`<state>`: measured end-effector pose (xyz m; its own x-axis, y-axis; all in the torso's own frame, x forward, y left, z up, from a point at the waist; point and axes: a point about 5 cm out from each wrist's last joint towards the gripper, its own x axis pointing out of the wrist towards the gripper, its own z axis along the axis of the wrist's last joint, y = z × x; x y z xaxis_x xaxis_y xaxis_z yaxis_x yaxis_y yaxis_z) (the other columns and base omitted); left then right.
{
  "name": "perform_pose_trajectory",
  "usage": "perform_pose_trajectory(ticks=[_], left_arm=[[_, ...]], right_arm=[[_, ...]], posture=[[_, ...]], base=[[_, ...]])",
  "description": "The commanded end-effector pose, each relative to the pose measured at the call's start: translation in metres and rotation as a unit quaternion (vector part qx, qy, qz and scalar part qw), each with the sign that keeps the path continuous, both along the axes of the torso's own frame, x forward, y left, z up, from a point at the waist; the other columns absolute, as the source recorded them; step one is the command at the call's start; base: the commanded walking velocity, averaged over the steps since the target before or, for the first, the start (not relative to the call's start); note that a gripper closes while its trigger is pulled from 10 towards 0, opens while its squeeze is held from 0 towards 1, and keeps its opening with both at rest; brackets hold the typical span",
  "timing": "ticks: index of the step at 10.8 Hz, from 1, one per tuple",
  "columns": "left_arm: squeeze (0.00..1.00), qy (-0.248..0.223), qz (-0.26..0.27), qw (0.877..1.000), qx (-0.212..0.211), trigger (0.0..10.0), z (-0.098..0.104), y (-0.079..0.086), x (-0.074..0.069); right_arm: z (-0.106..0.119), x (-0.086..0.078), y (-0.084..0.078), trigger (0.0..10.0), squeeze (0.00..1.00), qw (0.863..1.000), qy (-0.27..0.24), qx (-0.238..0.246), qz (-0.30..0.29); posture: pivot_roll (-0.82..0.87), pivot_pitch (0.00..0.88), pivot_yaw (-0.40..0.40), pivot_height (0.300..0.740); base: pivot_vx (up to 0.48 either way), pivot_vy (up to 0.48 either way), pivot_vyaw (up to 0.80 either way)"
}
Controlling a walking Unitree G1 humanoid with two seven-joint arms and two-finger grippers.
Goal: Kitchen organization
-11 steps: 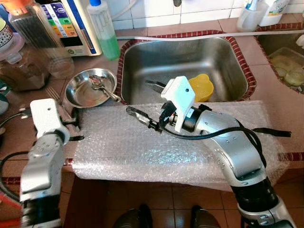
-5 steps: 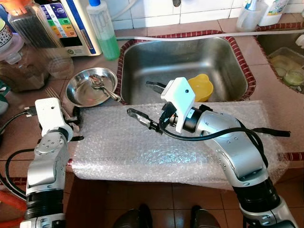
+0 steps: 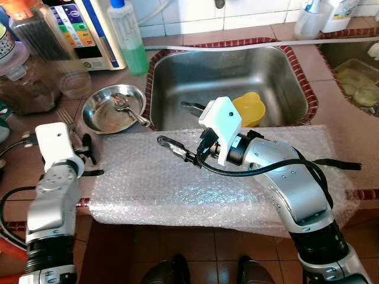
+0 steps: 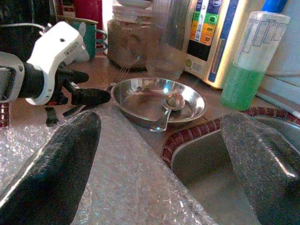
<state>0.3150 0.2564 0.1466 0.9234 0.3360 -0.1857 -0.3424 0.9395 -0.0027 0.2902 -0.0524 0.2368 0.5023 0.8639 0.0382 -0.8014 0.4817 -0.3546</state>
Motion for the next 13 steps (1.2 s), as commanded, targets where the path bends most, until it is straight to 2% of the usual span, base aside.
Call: perform_pose_trajectory(ticks=[1,2,4,5,6,7,8,11,13], left_arm=[[0.00,0.051,0.028,0.998,-0.019,9.1,-0.021,0.013,-0.010],[0.00,0.053,0.027,0.998,-0.033,0.0,-0.023,0.012,-0.009],[0.00,0.069,0.027,0.997,-0.026,4.8,-0.027,0.016,-0.010],[0.00,0.071,0.027,0.997,-0.026,10.0,-0.026,0.022,-0.010],[0.00,0.072,0.022,0.997,-0.024,8.9,-0.025,0.025,-0.009],[0.00,0.075,0.019,0.997,-0.025,1.3,-0.025,0.028,-0.010],[0.00,0.083,0.019,0.996,-0.029,0.0,-0.030,0.028,-0.013],[0.00,0.113,0.008,0.993,-0.034,0.0,-0.047,0.025,-0.021],[0.00,0.117,0.010,0.993,-0.031,0.0,-0.049,0.027,-0.022]], right_arm=[[0.007,-0.008,0.007,10.0,0.00,1.000,-0.014,0.001,0.027],[0.007,-0.009,0.007,10.0,0.00,0.999,-0.014,0.000,0.029],[0.006,-0.009,0.006,10.0,0.00,0.999,-0.014,-0.002,0.029],[0.006,-0.008,0.006,10.0,0.00,1.000,-0.015,-0.003,0.028],[0.006,-0.008,0.005,10.0,0.00,1.000,-0.014,-0.003,0.027],[0.006,-0.008,0.005,10.0,0.00,0.999,-0.015,-0.004,0.028],[0.006,-0.008,0.006,10.0,0.00,0.999,-0.015,-0.005,0.029],[0.005,-0.008,0.005,10.0,0.00,0.999,-0.014,-0.010,0.031],[0.006,-0.009,0.006,10.0,0.00,0.999,-0.005,-0.001,0.037]], posture=[[-0.15,0.206,0.153,0.740],[-0.15,0.208,0.153,0.740],[-0.15,0.208,0.154,0.740],[-0.15,0.207,0.153,0.740],[-0.15,0.206,0.152,0.740],[-0.15,0.206,0.151,0.740],[-0.15,0.207,0.151,0.740],[-0.15,0.208,0.145,0.740],[-0.15,0.208,0.143,0.740]], base=[[0.000,0.000,0.00],[0.000,0.000,0.00],[0.000,0.000,0.00],[0.000,0.000,0.00],[0.000,0.000,0.00],[0.000,0.000,0.00],[0.000,0.000,0.00],[0.000,0.000,0.00],[0.000,0.000,0.00]])
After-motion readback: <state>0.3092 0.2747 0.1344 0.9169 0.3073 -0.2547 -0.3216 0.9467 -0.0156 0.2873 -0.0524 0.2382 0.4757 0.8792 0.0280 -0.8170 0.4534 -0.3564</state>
